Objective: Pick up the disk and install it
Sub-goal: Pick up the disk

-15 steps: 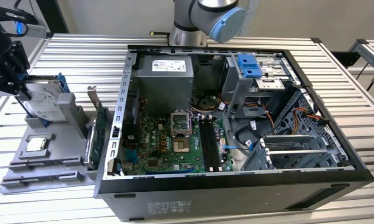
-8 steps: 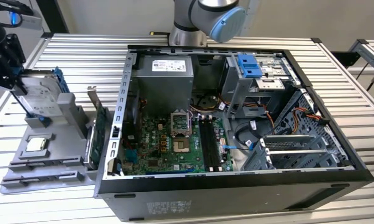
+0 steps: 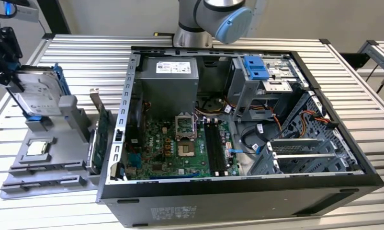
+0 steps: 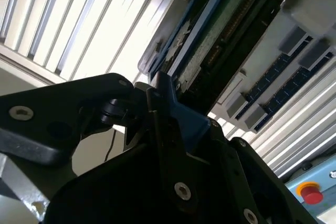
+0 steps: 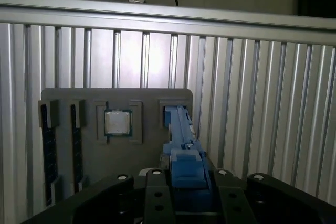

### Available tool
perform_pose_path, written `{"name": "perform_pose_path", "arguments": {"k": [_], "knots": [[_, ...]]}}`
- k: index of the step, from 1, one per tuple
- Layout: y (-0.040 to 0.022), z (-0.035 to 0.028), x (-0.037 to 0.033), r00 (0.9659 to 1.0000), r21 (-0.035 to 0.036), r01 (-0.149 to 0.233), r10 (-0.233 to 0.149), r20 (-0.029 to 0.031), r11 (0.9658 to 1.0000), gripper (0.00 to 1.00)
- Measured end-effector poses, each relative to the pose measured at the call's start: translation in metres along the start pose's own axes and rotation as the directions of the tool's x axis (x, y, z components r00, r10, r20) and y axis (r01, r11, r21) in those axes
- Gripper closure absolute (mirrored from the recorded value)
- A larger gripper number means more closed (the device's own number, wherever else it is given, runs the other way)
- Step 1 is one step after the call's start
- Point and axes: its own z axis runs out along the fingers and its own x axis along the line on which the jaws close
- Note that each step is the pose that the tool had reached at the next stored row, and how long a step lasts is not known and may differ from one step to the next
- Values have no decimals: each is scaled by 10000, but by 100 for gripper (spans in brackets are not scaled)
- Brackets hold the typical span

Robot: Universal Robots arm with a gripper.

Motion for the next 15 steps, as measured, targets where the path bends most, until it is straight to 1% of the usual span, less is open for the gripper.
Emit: {"name": "perform_pose_path", "arguments": {"k": [1,3,12,14,15], "knots": [[0,-24,-2,10000,0,0,0,0,10000,100],[0,-48,-3,10000,-1,0,0,5,10000,100],[0,-104,-4,10000,4,0,0,22,10000,100],[-1,-115,-4,10000,40,3,-3,28,10000,100],[-1,-125,-5,10000,86,6,-6,27,10000,100]]}}
